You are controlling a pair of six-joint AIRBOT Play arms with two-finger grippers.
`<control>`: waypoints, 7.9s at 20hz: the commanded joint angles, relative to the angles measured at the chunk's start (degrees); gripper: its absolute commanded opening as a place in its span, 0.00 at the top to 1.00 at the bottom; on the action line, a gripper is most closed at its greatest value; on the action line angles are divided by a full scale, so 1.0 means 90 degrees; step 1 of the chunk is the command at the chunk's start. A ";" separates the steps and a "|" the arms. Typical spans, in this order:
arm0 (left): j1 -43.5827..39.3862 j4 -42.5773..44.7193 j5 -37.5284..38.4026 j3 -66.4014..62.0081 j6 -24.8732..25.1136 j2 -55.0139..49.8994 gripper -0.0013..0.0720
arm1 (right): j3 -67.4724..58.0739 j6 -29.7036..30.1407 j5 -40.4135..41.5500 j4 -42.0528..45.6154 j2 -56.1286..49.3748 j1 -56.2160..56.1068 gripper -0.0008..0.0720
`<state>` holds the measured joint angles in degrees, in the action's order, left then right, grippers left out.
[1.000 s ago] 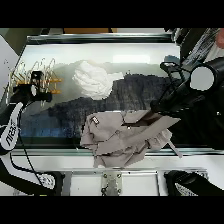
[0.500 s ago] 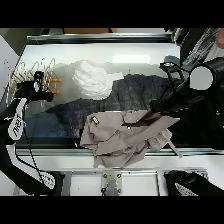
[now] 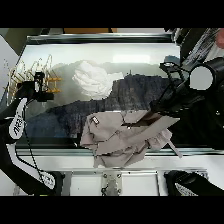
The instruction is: Fold the clothes and pants, and hang the long-sleeved shirts on hangers.
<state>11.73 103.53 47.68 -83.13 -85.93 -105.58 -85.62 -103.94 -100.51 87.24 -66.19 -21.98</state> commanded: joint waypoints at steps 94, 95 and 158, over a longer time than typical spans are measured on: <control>0.0124 0.0384 -0.1464 0.2149 0.0163 0.1358 0.45 | 0.0002 0.0000 0.0000 -0.0002 -0.0002 0.0000 0.97; 0.0124 0.0384 -0.1472 0.2149 0.0163 0.1309 0.45 | 0.0002 0.0000 0.0000 -0.0002 -0.0005 0.0000 0.97; -0.2222 -0.5187 0.4716 0.3993 0.8048 0.5166 0.97 | 0.0002 0.0070 0.0075 0.0000 -0.0005 0.0005 0.97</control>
<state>-4.56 57.23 94.13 -48.21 -14.11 -57.10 -85.58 -103.50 -100.47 87.24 -66.19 -21.98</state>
